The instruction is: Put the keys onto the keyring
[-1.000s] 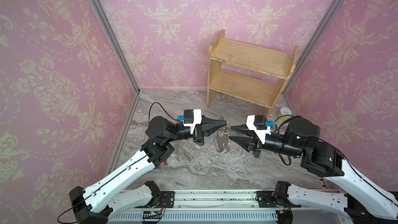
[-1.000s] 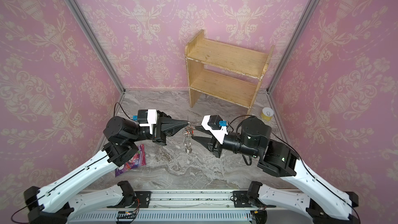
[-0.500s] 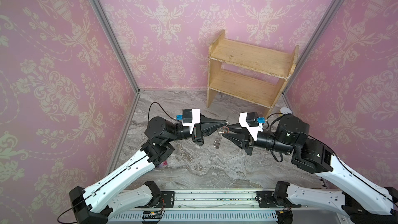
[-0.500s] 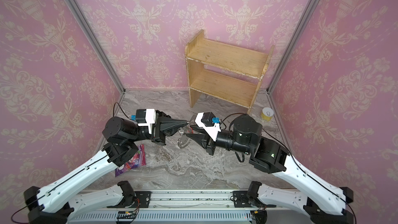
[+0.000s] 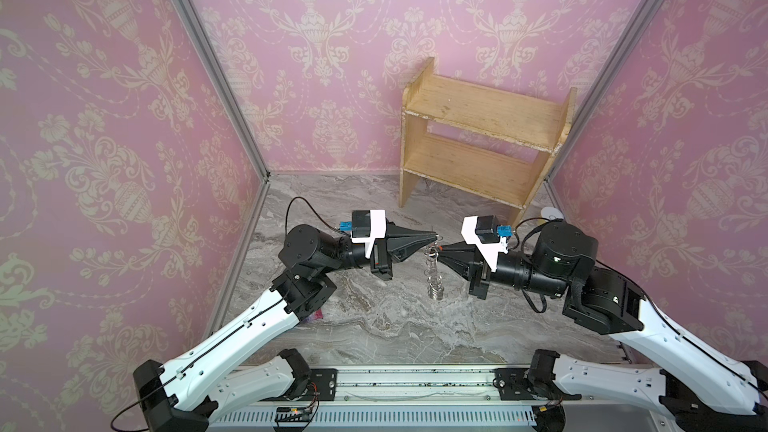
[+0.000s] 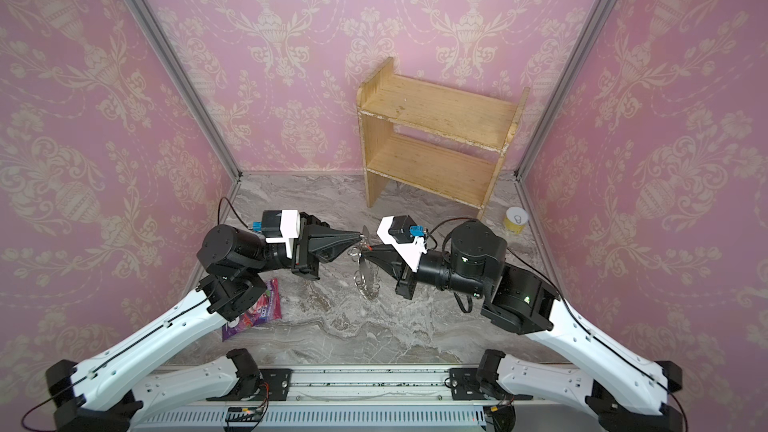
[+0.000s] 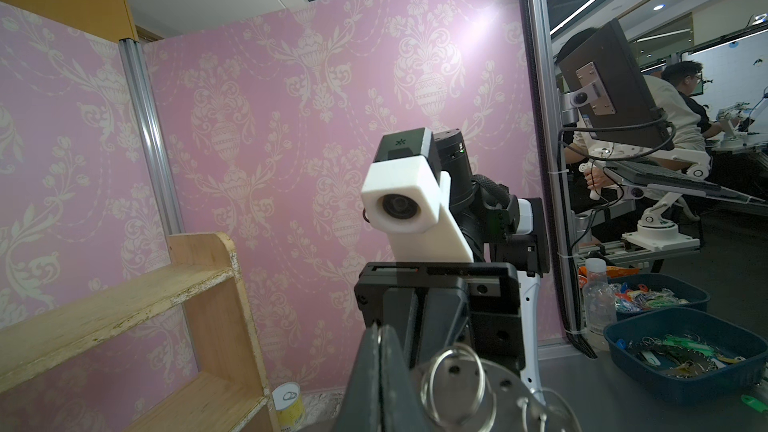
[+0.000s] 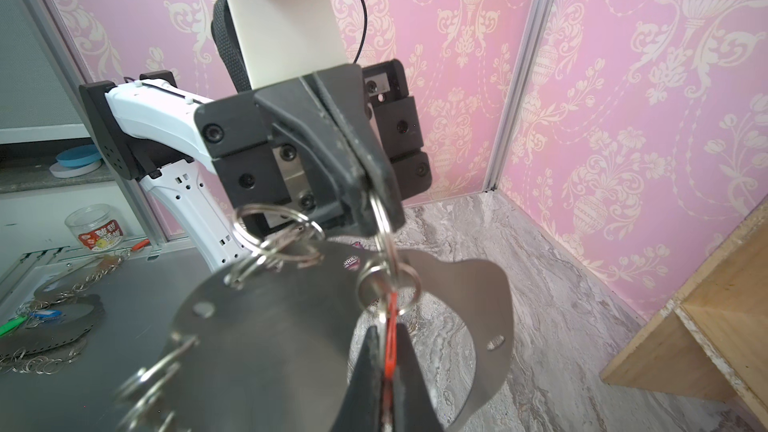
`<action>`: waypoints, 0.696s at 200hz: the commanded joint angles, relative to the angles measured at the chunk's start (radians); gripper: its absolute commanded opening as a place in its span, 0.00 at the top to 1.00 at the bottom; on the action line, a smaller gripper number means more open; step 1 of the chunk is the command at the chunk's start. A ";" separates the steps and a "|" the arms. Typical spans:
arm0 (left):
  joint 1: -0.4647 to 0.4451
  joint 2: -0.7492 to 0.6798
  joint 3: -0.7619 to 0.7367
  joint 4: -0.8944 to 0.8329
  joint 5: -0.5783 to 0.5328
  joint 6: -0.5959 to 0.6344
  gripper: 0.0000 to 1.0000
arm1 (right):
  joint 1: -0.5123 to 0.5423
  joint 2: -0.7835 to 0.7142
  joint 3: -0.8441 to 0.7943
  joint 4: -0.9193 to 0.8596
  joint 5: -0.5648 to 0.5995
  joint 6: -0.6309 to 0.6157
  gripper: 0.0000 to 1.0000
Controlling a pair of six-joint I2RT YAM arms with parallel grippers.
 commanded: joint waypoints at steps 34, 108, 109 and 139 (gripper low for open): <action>0.009 -0.022 0.012 0.035 0.028 -0.025 1.00 | -0.001 -0.032 0.052 -0.050 0.036 -0.037 1.00; 0.009 0.000 0.022 0.035 0.059 -0.054 1.00 | -0.003 -0.010 0.097 -0.072 0.054 -0.073 1.00; 0.009 0.000 0.022 0.035 0.060 -0.054 1.00 | -0.003 -0.010 0.098 -0.072 0.054 -0.074 1.00; 0.011 0.002 0.025 0.011 0.061 -0.048 1.00 | -0.003 -0.010 0.122 -0.098 0.072 -0.096 1.00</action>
